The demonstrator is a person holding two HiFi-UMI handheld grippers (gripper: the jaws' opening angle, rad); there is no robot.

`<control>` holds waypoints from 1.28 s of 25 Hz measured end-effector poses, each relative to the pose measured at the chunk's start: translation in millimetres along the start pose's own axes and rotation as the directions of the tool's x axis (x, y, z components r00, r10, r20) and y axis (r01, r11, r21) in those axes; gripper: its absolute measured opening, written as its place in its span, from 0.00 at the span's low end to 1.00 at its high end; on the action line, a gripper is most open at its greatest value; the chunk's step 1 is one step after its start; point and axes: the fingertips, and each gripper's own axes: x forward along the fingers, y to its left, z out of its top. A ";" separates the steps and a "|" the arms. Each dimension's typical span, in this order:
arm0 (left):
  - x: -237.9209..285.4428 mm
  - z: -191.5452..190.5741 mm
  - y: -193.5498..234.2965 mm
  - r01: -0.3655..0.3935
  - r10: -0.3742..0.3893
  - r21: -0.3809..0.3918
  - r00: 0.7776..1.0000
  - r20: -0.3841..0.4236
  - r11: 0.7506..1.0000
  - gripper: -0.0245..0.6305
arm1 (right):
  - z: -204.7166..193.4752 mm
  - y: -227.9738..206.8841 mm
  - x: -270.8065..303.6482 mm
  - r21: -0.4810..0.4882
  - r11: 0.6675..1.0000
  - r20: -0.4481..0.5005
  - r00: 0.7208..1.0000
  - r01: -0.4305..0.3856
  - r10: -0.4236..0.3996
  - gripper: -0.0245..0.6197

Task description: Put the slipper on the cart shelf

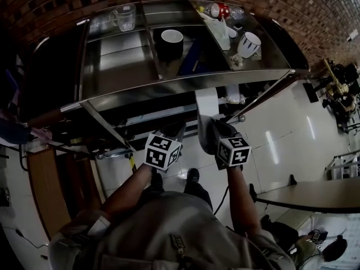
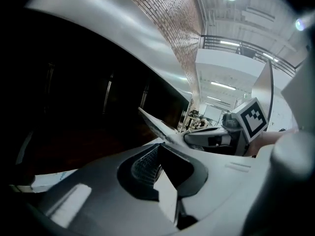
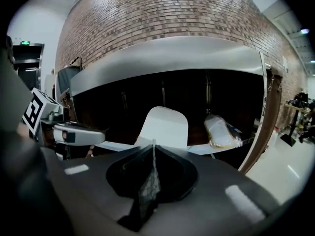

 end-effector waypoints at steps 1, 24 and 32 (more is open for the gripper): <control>5.8 1.6 1.2 -0.006 0.006 0.000 1.000 0.001 1.000 0.05 | 2.0 -5.8 4.8 0.000 1.000 0.002 1.000 -0.006 0.006 0.05; 61.1 29.4 13.8 -0.379 0.383 -0.093 0.923 0.024 0.921 0.05 | 43.3 -98.0 141.4 -0.044 0.965 0.016 0.965 -0.260 0.261 0.05; 29.0 28.7 26.7 -0.456 0.463 -0.123 0.886 0.032 0.881 0.05 | 39.9 -93.2 158.8 -0.052 0.970 0.009 0.971 -0.239 0.240 0.07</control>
